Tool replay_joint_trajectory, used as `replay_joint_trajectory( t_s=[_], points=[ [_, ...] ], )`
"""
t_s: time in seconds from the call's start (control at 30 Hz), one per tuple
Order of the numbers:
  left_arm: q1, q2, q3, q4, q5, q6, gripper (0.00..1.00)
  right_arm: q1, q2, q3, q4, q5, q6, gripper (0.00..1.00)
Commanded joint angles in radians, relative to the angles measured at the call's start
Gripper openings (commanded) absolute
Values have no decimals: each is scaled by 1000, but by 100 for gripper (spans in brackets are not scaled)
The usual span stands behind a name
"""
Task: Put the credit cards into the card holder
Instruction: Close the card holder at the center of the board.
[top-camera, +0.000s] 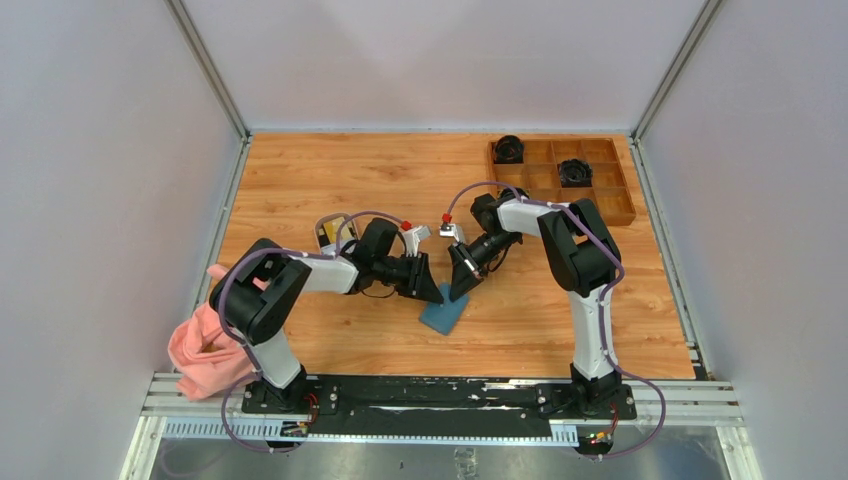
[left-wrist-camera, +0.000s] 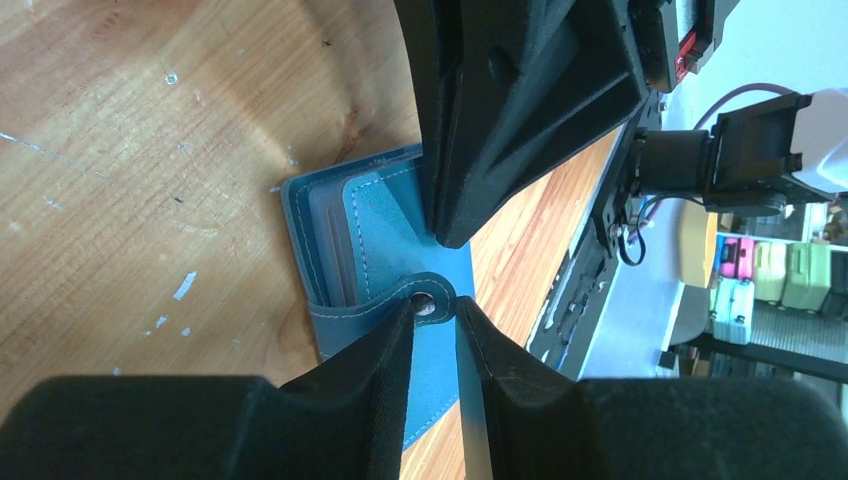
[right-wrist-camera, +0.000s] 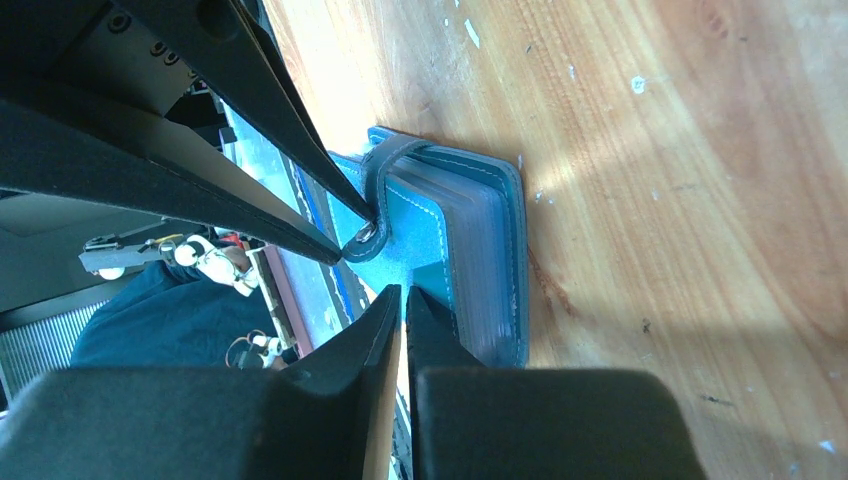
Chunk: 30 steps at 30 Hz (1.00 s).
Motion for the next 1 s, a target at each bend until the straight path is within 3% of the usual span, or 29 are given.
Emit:
replay_joint_trajectory(
  t_s=[0.0,0.43,0.97],
  points=[
    [-1,76,-49,-43,-60,1,28,16,50,-19,60,104,-28,10],
    [5,104,-56,-35,-66,-9,19,21,50,-19,58,106,-28,10],
    [-3,129,-62,-35,6,45,19,27,54,-17,58,121,-29,10]
  ],
)
